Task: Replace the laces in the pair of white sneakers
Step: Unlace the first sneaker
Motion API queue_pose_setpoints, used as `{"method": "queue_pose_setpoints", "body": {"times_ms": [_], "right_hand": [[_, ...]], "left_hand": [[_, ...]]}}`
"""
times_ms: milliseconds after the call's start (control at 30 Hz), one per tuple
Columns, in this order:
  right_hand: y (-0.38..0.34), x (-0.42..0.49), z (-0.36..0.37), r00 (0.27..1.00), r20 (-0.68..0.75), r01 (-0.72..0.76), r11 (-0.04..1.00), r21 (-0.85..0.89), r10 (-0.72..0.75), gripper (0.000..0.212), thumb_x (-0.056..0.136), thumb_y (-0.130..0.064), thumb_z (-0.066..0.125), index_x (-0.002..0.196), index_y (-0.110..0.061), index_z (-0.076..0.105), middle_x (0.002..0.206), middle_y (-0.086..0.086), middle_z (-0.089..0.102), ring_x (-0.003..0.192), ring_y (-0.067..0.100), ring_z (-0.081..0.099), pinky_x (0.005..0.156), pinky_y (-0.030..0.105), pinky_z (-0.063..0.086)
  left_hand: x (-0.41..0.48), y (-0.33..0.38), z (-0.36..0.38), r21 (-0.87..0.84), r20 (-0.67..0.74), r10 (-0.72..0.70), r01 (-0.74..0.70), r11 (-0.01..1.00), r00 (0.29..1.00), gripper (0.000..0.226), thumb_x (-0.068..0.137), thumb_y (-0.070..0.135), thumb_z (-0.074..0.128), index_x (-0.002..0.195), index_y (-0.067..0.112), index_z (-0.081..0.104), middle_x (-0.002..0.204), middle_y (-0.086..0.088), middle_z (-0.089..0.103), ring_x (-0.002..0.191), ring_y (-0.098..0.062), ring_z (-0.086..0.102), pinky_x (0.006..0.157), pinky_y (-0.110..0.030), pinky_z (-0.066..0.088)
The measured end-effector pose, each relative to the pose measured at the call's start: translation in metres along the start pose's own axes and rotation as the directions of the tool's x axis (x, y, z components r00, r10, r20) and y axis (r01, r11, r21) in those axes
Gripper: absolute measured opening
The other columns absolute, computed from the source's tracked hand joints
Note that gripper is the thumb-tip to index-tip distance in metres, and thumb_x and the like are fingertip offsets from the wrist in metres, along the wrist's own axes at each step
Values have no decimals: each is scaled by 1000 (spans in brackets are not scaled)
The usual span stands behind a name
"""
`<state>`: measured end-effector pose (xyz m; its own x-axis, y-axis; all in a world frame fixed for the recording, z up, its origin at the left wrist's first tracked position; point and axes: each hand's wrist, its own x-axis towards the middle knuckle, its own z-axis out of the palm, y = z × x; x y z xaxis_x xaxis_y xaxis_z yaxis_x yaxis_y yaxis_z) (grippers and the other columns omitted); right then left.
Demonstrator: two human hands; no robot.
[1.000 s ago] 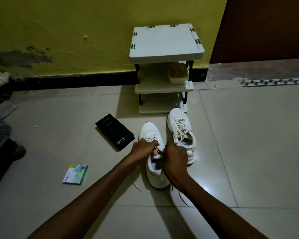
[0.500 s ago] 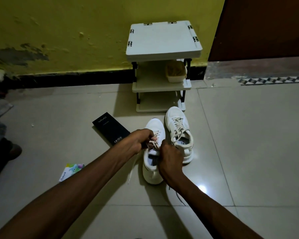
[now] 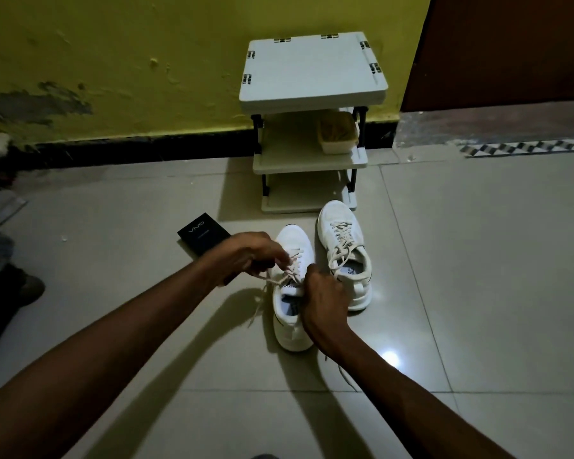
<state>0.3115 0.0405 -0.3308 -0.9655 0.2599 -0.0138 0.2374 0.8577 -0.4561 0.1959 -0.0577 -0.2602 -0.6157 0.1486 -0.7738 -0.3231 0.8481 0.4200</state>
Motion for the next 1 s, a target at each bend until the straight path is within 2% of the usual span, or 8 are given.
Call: {"method": "queue_pose_setpoints", "body": {"times_ms": [133, 300, 400, 500, 567, 700, 833, 1000], "right_hand": [[-4, -1, -4, 1000, 2, 14, 1000, -2, -14, 17, 95, -9, 48, 109, -8, 58, 105, 10, 68, 93, 24, 65, 73, 27, 41], [-5, -3, -8, 999, 15, 39, 999, 16, -39, 17, 94, -7, 47, 108, -6, 58, 104, 14, 68, 94, 28, 65, 70, 28, 36], [-5, -3, -7, 998, 31, 50, 999, 19, -50, 14, 91, -8, 51, 103, -7, 58, 101, 13, 69, 91, 29, 65, 68, 28, 33], [-3, -5, 1, 996, 45, 69, 996, 48, -71, 12, 84, -7, 59, 96, -9, 58, 94, 12, 69, 86, 30, 66, 65, 32, 38], [-2, -4, 3, 997, 27, 68, 996, 64, -70, 14, 84, -8, 59, 98, -10, 58, 93, 11, 69, 85, 30, 66, 65, 32, 38], [0, 3, 1, 997, -16, 70, 997, 38, -70, 13, 90, -9, 54, 101, -10, 60, 94, 11, 70, 85, 28, 67, 65, 29, 35], [0, 3, 4, 999, 6, 45, 999, -9, -45, 14, 89, -10, 52, 102, -11, 56, 97, 10, 69, 88, 28, 65, 65, 30, 34], [-1, 4, 7, 999, 22, 29, 999, -24, -29, 15, 86, -13, 59, 101, -14, 56, 95, 7, 69, 87, 26, 66, 66, 30, 39]], "left_hand": [[-7, 1, 18, 772, -169, 270, -43, 635, 948, 35, 79, 25, 76, 107, 7, 64, 105, -11, 64, 91, -23, 63, 68, -29, 46], [-14, -1, 31, 834, -216, 356, -17, 551, 909, 34, 85, 18, 68, 116, 7, 60, 116, -12, 60, 104, -28, 61, 74, -32, 44], [-6, -5, 10, 589, -91, 225, -130, 798, 970, 14, 87, 17, 66, 98, 8, 68, 83, -6, 66, 71, -19, 55, 58, -24, 39], [-9, -11, 7, 15, 53, 218, -219, 976, 974, 25, 96, 3, 51, 74, 4, 63, 55, 1, 49, 50, -10, 39, 47, -18, 30], [-14, -20, 13, -265, 84, 219, -190, 945, 972, 36, 97, -2, 43, 66, 12, 55, 55, 5, 53, 49, -3, 45, 50, -15, 37], [-14, -33, 8, -333, 1, 259, -243, 911, 966, 37, 88, -7, 44, 63, 19, 51, 74, 8, 58, 77, -8, 47, 72, -31, 31], [-11, -45, 7, -718, -23, 286, -215, 662, 958, 36, 97, -1, 44, 69, 9, 64, 73, -4, 69, 85, -18, 61, 87, -31, 48], [-14, -34, 19, -880, -24, 37, -39, 473, 999, 32, 94, -10, 23, 74, 7, 41, 67, -7, 45, 58, -17, 43, 62, -32, 48]]}}
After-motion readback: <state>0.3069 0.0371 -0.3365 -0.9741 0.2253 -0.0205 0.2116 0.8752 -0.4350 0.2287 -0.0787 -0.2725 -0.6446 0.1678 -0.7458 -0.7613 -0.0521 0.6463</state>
